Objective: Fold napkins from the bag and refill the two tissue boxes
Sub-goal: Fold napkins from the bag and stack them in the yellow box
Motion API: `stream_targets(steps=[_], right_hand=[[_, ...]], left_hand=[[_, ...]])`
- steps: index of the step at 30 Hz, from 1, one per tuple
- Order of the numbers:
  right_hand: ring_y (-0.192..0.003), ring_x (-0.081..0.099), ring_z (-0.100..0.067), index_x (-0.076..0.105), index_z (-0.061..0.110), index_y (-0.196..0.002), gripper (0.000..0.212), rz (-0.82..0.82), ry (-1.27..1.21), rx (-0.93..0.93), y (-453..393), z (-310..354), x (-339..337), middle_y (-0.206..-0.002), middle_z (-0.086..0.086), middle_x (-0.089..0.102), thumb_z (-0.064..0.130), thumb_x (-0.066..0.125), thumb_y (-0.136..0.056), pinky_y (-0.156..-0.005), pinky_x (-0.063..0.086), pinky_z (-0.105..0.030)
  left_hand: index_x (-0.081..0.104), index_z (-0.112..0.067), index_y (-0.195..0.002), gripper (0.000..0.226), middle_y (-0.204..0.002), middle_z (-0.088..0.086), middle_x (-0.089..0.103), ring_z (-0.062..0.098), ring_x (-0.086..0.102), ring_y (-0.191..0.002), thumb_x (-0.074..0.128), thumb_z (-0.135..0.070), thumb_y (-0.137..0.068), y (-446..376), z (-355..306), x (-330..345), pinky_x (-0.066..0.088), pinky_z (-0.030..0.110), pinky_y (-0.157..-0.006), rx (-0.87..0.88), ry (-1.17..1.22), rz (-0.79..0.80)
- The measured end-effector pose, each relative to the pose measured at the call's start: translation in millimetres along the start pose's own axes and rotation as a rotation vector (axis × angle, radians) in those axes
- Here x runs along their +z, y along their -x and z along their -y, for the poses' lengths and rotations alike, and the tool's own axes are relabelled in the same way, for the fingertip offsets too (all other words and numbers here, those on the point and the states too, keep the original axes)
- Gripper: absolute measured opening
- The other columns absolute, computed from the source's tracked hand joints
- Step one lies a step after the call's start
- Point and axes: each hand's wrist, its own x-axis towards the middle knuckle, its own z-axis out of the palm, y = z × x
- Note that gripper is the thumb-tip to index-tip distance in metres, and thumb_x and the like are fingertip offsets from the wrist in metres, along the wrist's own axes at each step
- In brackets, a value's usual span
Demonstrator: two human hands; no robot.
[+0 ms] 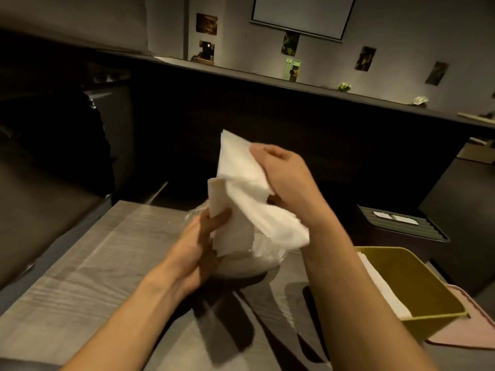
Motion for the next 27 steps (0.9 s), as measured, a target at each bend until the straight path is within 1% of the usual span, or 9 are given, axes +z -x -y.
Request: stream_targets(steps=[3,7,10,12,16,18,21,25,27], right_hand=[[-0.093,0.069,-0.013,0.073,0.023,-0.112,0.017,-0.124,0.114,-0.016,-10,-24,3,-0.103,0.003,0.072,0.032,0.063,-0.104,-0.067,0.056,-0.022],[-0.086,0.066,-0.007,0.072,0.026,-0.111,0.015,-0.208,0.166,-0.059,-14,-34,6,-0.093,0.011,0.069,0.034,0.062,-0.103,-0.073,0.056,-0.023],[-0.074,0.063,-0.003,0.071,0.024,-0.112,0.016,-0.245,0.149,-0.173,-13,-30,3,-0.083,0.013,0.068,0.034,0.061,-0.104,-0.068,0.055,-0.026],[-0.073,0.062,-0.002,0.069,0.025,-0.110,0.013,-0.260,0.108,-0.227,-13,-20,1,-0.084,0.013,0.067,0.034,0.060,-0.105,-0.069,0.057,-0.028],[-0.088,0.069,-0.002,0.064,0.022,-0.115,0.014,-0.279,0.016,-0.323,-19,15,1,-0.104,0.009,0.066,0.032,0.059,-0.106,-0.071,0.058,-0.019],[-0.096,0.071,-0.010,0.063,0.019,-0.115,0.014,-0.313,-0.080,-0.412,-22,33,1,-0.108,0.003,0.067,0.030,0.060,-0.105,-0.079,0.063,-0.027],[-0.099,0.072,-0.019,0.063,0.019,-0.109,0.007,-0.279,-0.161,-0.546,-20,48,1,-0.108,-0.004,0.067,0.023,0.058,-0.106,-0.082,0.064,-0.041],[-0.095,0.071,-0.011,0.063,0.018,-0.111,0.010,-0.147,-0.140,-0.475,-4,31,6,-0.109,-0.001,0.067,0.023,0.056,-0.107,-0.081,0.063,-0.033],[-0.093,0.071,-0.009,0.064,0.017,-0.114,0.014,-0.108,-0.135,-0.414,8,14,9,-0.108,0.001,0.067,0.025,0.056,-0.107,-0.079,0.063,-0.031]], left_hand=[[0.067,-0.013,-0.130,0.044,-0.124,0.017,0.073,0.031,0.070,-0.115,0.059,-0.023,-0.088,4,-1,5,0.058,0.047,-0.097,-0.019,-0.001,0.027],[0.062,-0.021,-0.137,0.048,-0.129,0.015,0.071,0.033,0.067,-0.121,0.050,-0.050,-0.101,7,-5,1,0.053,0.047,-0.097,-0.017,0.002,0.076],[0.065,-0.022,-0.131,0.043,-0.121,0.008,0.075,0.024,0.073,-0.111,0.074,-0.023,-0.088,4,-1,-1,0.057,0.039,-0.088,0.012,-0.142,0.061],[0.065,-0.022,-0.128,0.047,-0.112,0.004,0.078,0.018,0.075,-0.100,0.073,-0.006,-0.084,3,3,1,0.060,0.032,-0.079,0.024,-0.176,-0.001],[0.064,-0.016,-0.128,0.045,-0.111,0.016,0.077,0.026,0.075,-0.104,0.070,-0.006,-0.085,4,1,5,0.056,0.041,-0.092,-0.016,-0.113,-0.038],[0.064,-0.011,-0.128,0.038,-0.112,0.024,0.075,0.029,0.074,-0.107,0.065,-0.005,-0.090,4,1,6,0.055,0.043,-0.096,-0.052,-0.091,-0.024],[0.066,-0.007,-0.130,0.045,-0.118,0.024,0.073,0.034,0.070,-0.116,0.069,-0.015,-0.085,4,1,5,0.051,0.050,-0.105,-0.087,-0.057,-0.030],[0.071,-0.012,-0.127,0.043,-0.123,0.017,0.073,0.033,0.069,-0.116,0.073,-0.029,-0.088,4,-1,0,0.055,0.047,-0.100,-0.118,-0.071,0.001],[0.072,-0.010,-0.125,0.039,-0.122,0.018,0.073,0.031,0.071,-0.113,0.068,-0.028,-0.090,4,-1,0,0.062,0.041,-0.088,-0.121,-0.033,-0.003]])
